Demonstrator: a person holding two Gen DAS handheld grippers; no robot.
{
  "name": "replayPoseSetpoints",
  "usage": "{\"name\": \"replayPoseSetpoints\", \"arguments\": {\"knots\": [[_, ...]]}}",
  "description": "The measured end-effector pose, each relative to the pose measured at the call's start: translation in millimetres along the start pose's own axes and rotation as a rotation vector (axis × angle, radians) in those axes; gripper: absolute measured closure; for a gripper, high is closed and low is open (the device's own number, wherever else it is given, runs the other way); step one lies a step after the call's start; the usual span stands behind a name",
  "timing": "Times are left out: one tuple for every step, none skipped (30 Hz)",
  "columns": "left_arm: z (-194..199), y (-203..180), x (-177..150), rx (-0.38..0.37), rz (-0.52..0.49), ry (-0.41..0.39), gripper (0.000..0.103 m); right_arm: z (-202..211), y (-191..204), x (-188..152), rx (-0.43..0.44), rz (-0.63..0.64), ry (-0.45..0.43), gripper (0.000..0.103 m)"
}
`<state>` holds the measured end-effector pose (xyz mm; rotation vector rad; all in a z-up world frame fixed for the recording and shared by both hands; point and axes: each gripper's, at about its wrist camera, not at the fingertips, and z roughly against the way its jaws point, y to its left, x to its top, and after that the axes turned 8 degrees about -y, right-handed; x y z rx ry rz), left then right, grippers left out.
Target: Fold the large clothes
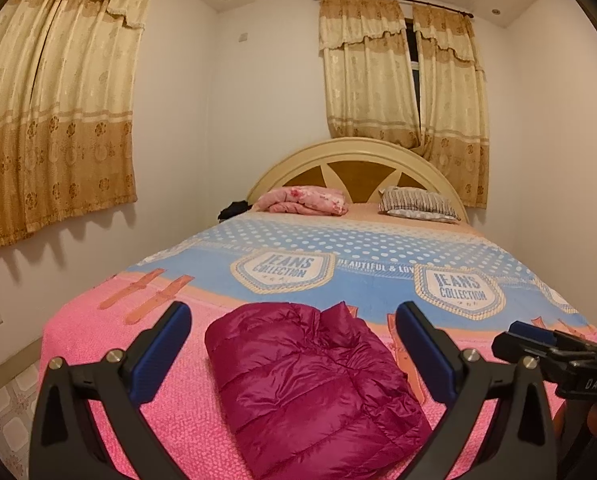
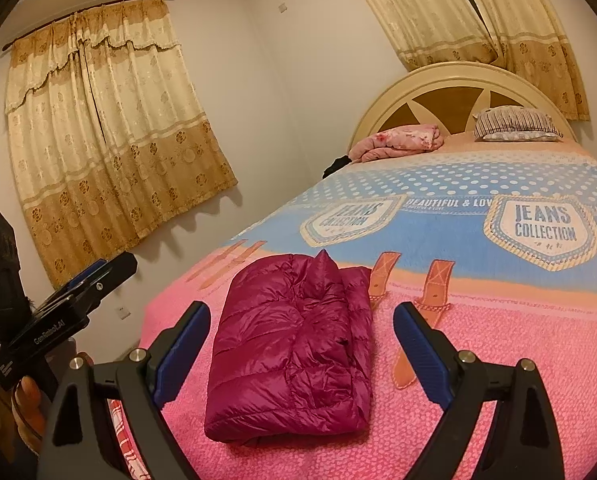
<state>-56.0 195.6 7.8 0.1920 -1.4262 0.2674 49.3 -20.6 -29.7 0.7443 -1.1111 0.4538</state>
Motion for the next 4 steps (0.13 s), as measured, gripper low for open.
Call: {"name": "replayPoseSetpoints", "arguments": {"knots": [[0.4,-0.8,-0.2,-0.004,-0.008,-0.007,0.000,0.0,0.0,-0.5,0.001,0.000,0.001,0.010],[0.7,-2.6,-0.8,-0.011,-0.016,-0.010,0.000,0.1,0.0,-1.1,0.001,0.000,0.003,0.010],[0.8,-3.8,-1.5,-0.019,-0.021,-0.011,0.000,-0.3,0.0,-1.6,0.000,0.001,0.004,0.010],[0.6,-5.3,-1.8,-0.031,-0.026,-0.012,0.000,-0.5,-0.3,-2.2,-0.001,0.001,0.005,0.010]]}}
